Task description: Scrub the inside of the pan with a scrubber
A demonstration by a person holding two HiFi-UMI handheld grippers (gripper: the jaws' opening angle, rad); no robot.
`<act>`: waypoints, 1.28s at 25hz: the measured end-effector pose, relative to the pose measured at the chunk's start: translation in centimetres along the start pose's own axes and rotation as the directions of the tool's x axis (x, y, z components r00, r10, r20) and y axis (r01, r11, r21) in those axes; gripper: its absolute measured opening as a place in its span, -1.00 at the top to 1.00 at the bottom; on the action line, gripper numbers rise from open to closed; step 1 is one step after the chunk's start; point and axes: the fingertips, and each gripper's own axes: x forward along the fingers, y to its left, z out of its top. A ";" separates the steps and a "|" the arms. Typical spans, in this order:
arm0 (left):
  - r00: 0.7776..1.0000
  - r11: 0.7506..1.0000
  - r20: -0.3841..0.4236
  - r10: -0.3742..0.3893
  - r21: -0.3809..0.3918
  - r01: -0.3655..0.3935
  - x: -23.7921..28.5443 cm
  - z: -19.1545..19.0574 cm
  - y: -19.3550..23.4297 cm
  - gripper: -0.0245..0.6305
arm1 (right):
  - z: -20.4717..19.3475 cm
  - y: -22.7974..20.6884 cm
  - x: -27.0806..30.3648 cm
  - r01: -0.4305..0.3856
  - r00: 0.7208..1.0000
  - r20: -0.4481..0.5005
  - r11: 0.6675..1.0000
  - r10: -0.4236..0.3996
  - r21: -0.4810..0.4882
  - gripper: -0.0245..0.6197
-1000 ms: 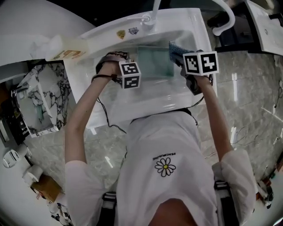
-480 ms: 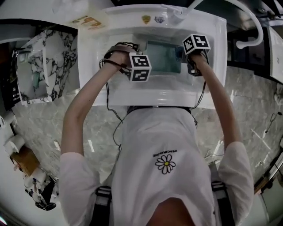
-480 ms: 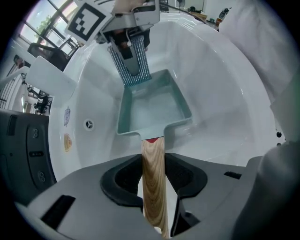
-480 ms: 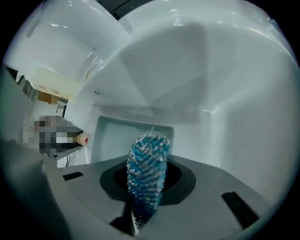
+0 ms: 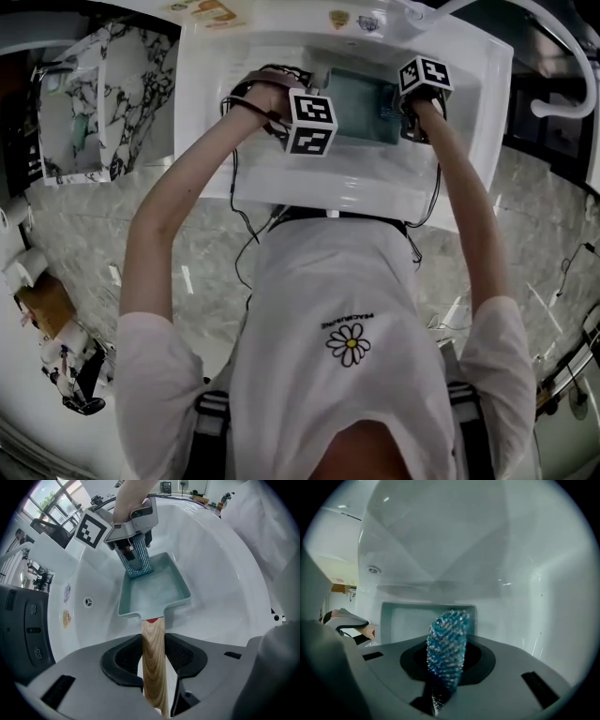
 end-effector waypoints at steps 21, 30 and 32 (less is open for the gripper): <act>1.000 1.000 0.021 0.009 -0.008 -0.009 0.0 0.0 -0.1 0.44 | 0.9 13.8 0.8 -0.308 0.951 0.000 0.951 0.308 -0.041 0.75; 1.000 1.000 0.026 0.010 -0.011 -0.010 0.0 -0.1 0.0 0.44 | 0.9 14.4 0.7 -0.326 0.945 -0.001 0.944 0.327 -0.042 0.75; 0.999 1.000 0.030 0.011 -0.011 -0.010 0.0 0.0 0.0 0.44 | 0.9 14.0 0.2 -0.330 0.944 0.004 0.943 0.330 -0.044 0.75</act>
